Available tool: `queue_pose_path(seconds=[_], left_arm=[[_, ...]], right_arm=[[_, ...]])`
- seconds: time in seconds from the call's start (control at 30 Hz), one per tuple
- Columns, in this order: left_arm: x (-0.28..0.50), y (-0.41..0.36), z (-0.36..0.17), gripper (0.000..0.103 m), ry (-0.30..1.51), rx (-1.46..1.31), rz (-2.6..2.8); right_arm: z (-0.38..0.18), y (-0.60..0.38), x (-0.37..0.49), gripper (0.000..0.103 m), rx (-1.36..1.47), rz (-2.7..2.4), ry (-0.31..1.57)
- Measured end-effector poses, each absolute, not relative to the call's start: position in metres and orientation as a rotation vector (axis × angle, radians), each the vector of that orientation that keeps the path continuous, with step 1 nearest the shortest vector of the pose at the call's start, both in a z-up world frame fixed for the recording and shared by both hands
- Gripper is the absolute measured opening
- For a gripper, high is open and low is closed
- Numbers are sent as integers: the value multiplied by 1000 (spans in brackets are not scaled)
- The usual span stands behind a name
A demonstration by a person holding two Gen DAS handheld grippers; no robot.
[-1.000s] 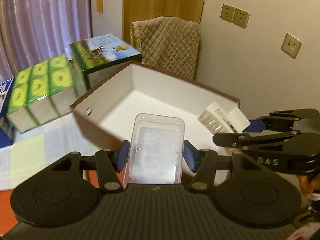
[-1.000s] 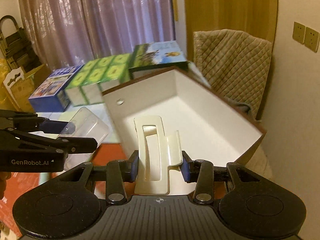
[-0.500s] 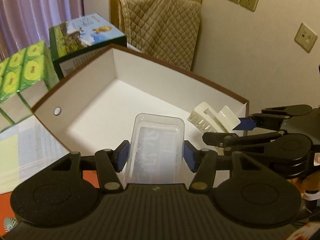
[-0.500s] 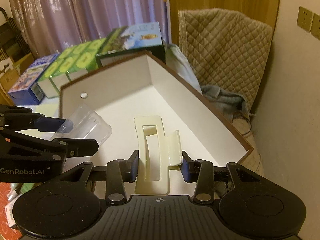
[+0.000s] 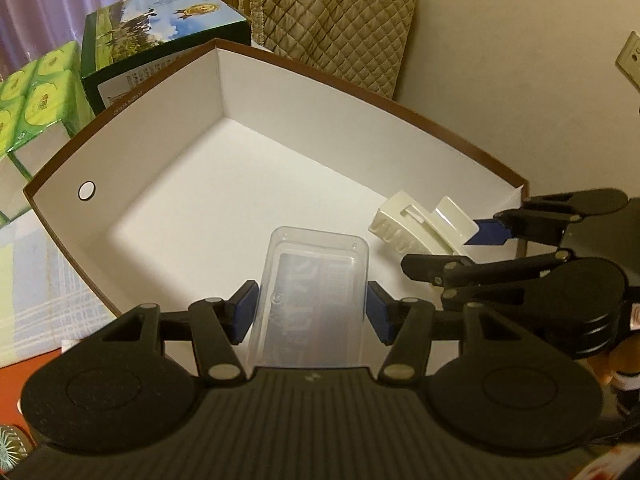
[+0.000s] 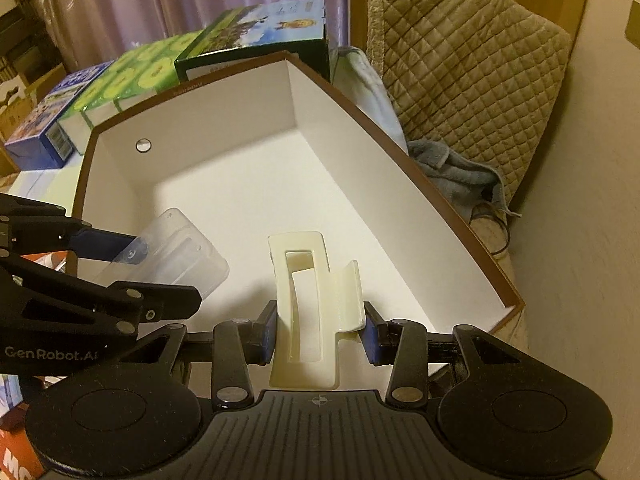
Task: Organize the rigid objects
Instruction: 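Carry both items into the brown box and open the left gripper to release the case, then lower the white clip into the brown box and open the right gripper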
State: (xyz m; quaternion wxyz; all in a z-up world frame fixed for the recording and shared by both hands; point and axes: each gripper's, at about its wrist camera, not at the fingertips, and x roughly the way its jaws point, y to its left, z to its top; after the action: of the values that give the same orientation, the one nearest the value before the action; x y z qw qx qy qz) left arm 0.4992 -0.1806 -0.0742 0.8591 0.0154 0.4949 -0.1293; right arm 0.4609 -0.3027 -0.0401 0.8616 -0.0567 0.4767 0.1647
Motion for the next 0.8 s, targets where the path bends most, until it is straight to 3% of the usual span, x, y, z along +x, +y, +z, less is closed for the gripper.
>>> queue_pose_path(seconds=[0.17,0.43,0.8], left_arm=[[500,-178,-81,57,1058,44,-252],[498,-172,-81,58,1060,68,-232],[490,-168,-75,58,1048,60,-213]], right_arm=[[-47,-297,465,40,-161,354,995],[-50,-292,465,59,-190,385,1008],[-45,-292,458,63,-180,392,992]])
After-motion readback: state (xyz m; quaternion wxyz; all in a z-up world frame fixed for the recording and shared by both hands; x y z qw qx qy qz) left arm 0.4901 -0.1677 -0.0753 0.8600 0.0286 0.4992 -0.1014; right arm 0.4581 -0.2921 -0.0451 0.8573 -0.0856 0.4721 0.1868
